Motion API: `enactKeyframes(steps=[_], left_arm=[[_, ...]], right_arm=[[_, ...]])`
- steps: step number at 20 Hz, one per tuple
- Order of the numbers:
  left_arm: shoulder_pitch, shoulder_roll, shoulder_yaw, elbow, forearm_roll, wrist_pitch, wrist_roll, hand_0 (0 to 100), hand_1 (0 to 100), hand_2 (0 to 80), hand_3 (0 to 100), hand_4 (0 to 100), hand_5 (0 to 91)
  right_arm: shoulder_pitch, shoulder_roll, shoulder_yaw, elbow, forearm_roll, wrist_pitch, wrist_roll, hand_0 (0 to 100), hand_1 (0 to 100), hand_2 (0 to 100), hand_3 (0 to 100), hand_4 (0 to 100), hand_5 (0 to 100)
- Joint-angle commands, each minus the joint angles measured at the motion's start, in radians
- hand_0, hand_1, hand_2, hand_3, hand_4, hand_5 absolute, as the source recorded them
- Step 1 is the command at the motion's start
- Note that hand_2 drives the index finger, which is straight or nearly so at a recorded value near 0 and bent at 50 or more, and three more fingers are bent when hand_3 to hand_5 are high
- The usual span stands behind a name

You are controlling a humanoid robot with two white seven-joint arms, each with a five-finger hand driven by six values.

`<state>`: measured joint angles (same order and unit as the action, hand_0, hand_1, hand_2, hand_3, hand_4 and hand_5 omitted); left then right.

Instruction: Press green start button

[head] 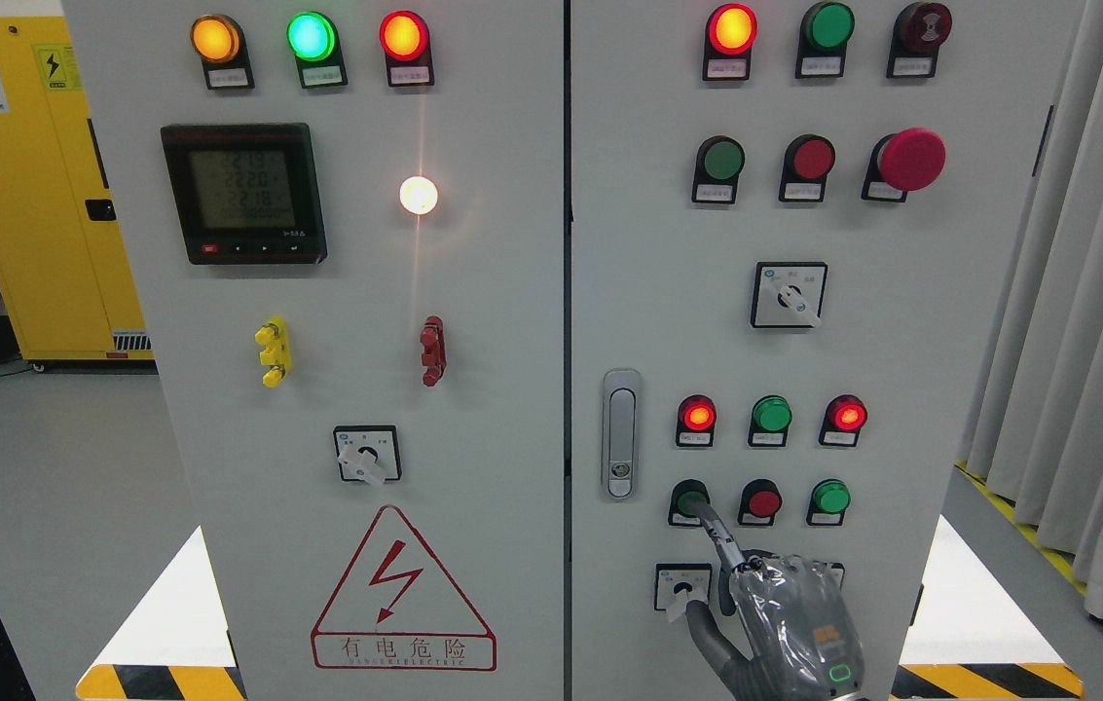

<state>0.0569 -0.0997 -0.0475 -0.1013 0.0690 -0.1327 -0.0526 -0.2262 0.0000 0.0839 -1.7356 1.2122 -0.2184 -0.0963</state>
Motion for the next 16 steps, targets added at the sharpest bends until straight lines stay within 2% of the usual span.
enactKeyframes(steps=[1, 6, 8, 9, 10, 11, 12, 14, 15, 16], left_arm=[[0.000, 0.000, 0.000, 0.000, 0.000, -0.001, 0.000, 12, 56, 0.0, 0, 0, 0.0], [0.000, 0.000, 0.000, 0.000, 0.000, -0.001, 0.000, 12, 56, 0.0, 0, 0, 0.0], [0.001, 0.000, 0.000, 0.000, 0.000, -0.001, 0.000, 12, 56, 0.0, 0, 0, 0.0], [0.000, 0.000, 0.000, 0.000, 0.000, -0.001, 0.000, 12, 56, 0.0, 0, 0, 0.0], [0.001, 0.000, 0.000, 0.000, 0.000, -0.001, 0.000, 12, 56, 0.0, 0, 0, 0.0], [0.000, 0.000, 0.000, 0.000, 0.000, -0.001, 0.000, 12, 56, 0.0, 0, 0, 0.0], [0.000, 0.000, 0.000, 0.000, 0.000, -0.001, 0.000, 12, 56, 0.0, 0, 0, 0.0], [0.000, 0.000, 0.000, 0.000, 0.000, -0.001, 0.000, 12, 56, 0.0, 0, 0, 0.0], [0.000, 0.000, 0.000, 0.002, 0.000, -0.001, 0.000, 12, 56, 0.0, 0, 0, 0.0], [0.001, 0.000, 0.000, 0.000, 0.000, -0.001, 0.000, 12, 56, 0.0, 0, 0, 0.0]], right_arm=[[0.024, 0.025, 0.005, -0.058, -0.003, -0.016, -0.029, 52, 90, 0, 85, 89, 97], [0.065, 0.025, 0.036, -0.090, -0.086, -0.030, -0.042, 53, 88, 0, 85, 89, 97], [0.076, 0.025, 0.039, -0.105, -0.175, -0.029, -0.042, 52, 87, 1, 86, 89, 97], [0.077, 0.026, 0.039, -0.113, -0.247, -0.029, -0.040, 52, 84, 2, 86, 87, 95], [0.079, 0.026, 0.042, -0.122, -0.322, -0.027, -0.039, 50, 80, 2, 85, 85, 87], [0.082, 0.026, 0.048, -0.133, -0.412, -0.027, -0.036, 49, 80, 2, 84, 84, 85], [0.093, 0.026, 0.063, -0.151, -0.498, -0.022, -0.033, 47, 77, 3, 70, 72, 77], [0.119, 0.028, 0.089, -0.200, -0.676, -0.016, -0.023, 44, 74, 4, 51, 56, 61], [0.131, 0.028, 0.102, -0.212, -0.753, -0.016, -0.010, 42, 71, 3, 38, 41, 42], [0.145, 0.028, 0.117, -0.225, -0.810, -0.016, 0.018, 41, 69, 1, 29, 32, 31]])
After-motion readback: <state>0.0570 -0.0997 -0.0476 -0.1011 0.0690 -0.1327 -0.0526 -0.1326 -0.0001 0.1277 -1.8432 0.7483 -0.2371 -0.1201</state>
